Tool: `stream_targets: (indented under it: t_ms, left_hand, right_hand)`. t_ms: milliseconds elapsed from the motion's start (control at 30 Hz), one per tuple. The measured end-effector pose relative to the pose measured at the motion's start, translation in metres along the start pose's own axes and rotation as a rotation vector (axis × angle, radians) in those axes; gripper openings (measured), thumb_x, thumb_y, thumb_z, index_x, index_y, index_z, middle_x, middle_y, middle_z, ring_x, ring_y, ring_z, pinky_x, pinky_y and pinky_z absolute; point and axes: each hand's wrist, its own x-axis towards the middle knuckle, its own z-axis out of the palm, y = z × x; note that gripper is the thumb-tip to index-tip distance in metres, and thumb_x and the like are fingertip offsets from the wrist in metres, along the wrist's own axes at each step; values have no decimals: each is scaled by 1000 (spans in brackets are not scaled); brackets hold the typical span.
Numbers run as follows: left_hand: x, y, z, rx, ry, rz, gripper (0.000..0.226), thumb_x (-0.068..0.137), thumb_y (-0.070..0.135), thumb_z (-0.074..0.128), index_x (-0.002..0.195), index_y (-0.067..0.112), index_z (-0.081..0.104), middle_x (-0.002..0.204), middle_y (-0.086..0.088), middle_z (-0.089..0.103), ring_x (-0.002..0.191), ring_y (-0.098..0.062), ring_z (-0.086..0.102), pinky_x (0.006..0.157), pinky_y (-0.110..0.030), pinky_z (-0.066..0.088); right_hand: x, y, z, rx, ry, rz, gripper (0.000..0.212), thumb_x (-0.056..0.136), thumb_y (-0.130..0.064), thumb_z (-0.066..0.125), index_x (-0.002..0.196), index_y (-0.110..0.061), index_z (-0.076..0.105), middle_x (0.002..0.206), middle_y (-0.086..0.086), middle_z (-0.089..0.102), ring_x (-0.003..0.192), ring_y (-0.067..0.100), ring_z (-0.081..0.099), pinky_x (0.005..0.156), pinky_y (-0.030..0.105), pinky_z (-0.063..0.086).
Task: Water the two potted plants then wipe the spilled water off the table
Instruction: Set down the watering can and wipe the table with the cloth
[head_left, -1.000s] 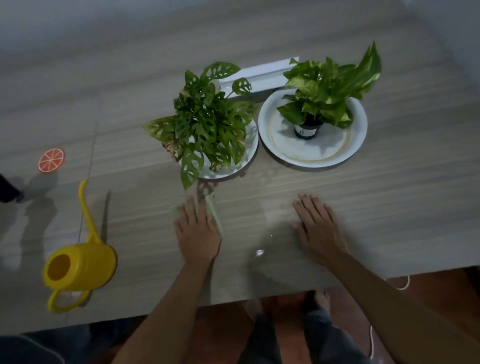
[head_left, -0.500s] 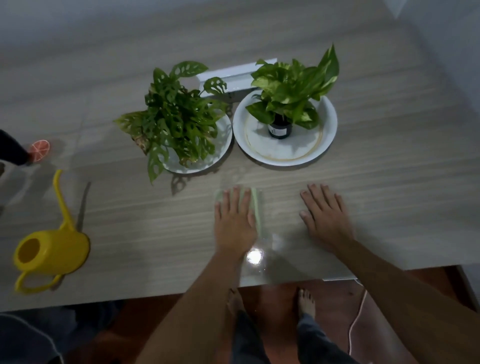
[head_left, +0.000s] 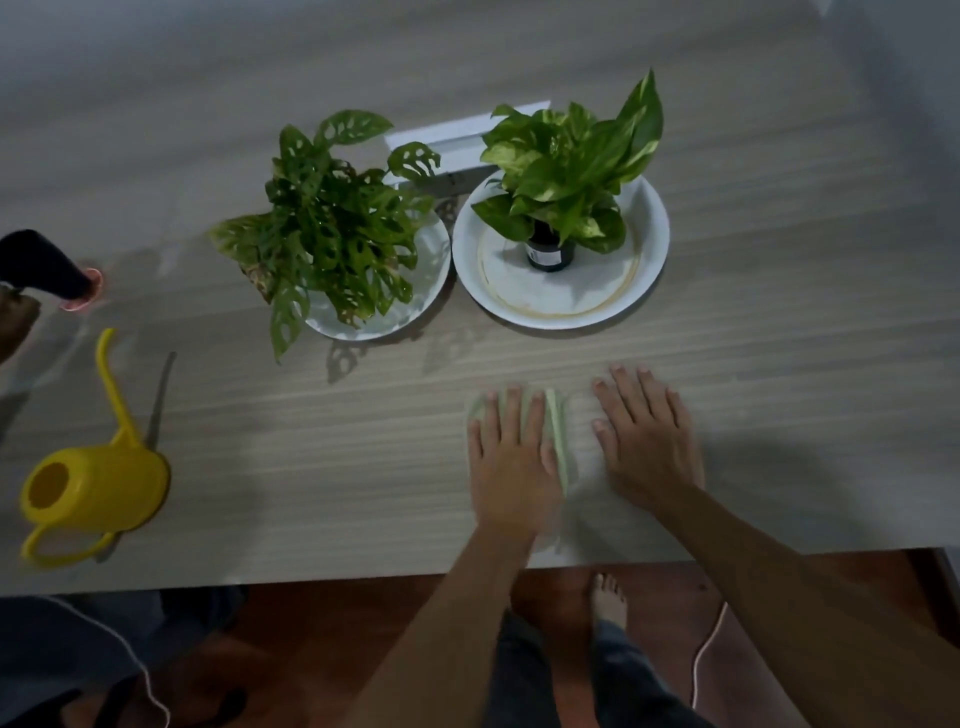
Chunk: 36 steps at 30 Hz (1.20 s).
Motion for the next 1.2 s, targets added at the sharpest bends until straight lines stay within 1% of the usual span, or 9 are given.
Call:
stream_targets:
  t_ms: [133, 267, 400, 533, 667, 767, 867, 967, 1200]
  left_hand:
    - [42, -73, -25, 87, -14, -152, 62, 98, 37, 27, 159, 23, 24, 166, -7, 23, 152, -34, 19, 120, -53, 19]
    - [-20, -104, -33, 46, 70, -366, 61, 99, 34, 29, 157, 18, 30, 163, -12, 29, 149, -38, 26, 118, -56, 22]
    - [-64, -17, -4, -8, 11, -151, 67, 94, 35, 35, 158, 22, 25, 167, -8, 19, 153, -36, 14, 120, -56, 19]
    - [-5, 12, -3, -4, -35, 39, 62, 97, 38, 33, 158, 29, 24, 167, -3, 20, 154, -31, 14, 121, -54, 16]
    - [29, -76, -30, 104, -40, -212, 60, 101, 37, 24, 160, 26, 16, 168, -5, 14, 154, -32, 11, 122, -51, 14]
    - [-24, -102, -37, 72, 67, -344, 60, 100, 32, 30, 158, 18, 27, 165, -12, 26, 151, -37, 23, 119, -55, 20]
    - [-73, -47, -12, 26, 2, -193, 63, 97, 33, 32, 159, 20, 24, 167, -8, 21, 152, -36, 18, 119, -55, 20]
    - [-43, -10, 0, -29, -13, -8, 64, 97, 35, 34, 159, 27, 20, 168, -3, 18, 155, -30, 11, 121, -53, 16]
    - [95, -50, -20, 38, -2, -139, 61, 99, 38, 23, 159, 25, 22, 167, -5, 20, 153, -31, 14, 122, -53, 12]
  right_hand:
    - [0, -1, 0, -10, 14, 13, 53, 97, -42, 32, 148, -28, 33, 160, -1, 29, 147, 27, 22, 114, 51, 22]
    - [-1, -2, -2, 1, 0, 17, 53, 97, -42, 32, 148, -27, 34, 160, 0, 29, 147, 27, 22, 115, 51, 21]
    - [1, -3, -5, -16, -26, 27, 55, 95, -42, 32, 148, -27, 35, 160, 0, 30, 146, 27, 23, 115, 51, 22]
    - [0, -4, -4, -11, -27, 36, 55, 96, -42, 28, 150, -29, 32, 161, -2, 25, 148, 25, 19, 116, 50, 19]
    - [0, -4, -5, 1, -20, 28, 54, 97, -41, 28, 150, -29, 32, 161, -2, 26, 148, 25, 19, 116, 50, 20]
    - [-1, -4, -7, -9, -31, 35, 54, 97, -40, 28, 150, -28, 31, 161, -2, 26, 148, 26, 20, 116, 50, 20]
    - [0, -5, -8, -6, -40, 38, 55, 96, -40, 28, 149, -28, 33, 161, -1, 26, 147, 27, 22, 116, 50, 21]
    - [0, -4, -7, 6, -33, 28, 55, 96, -41, 27, 149, -27, 33, 161, -2, 26, 147, 27, 22, 115, 51, 21]
    - [1, -1, 0, -12, -9, 12, 54, 99, -43, 25, 151, -30, 26, 163, -4, 20, 149, 26, 16, 116, 50, 19]
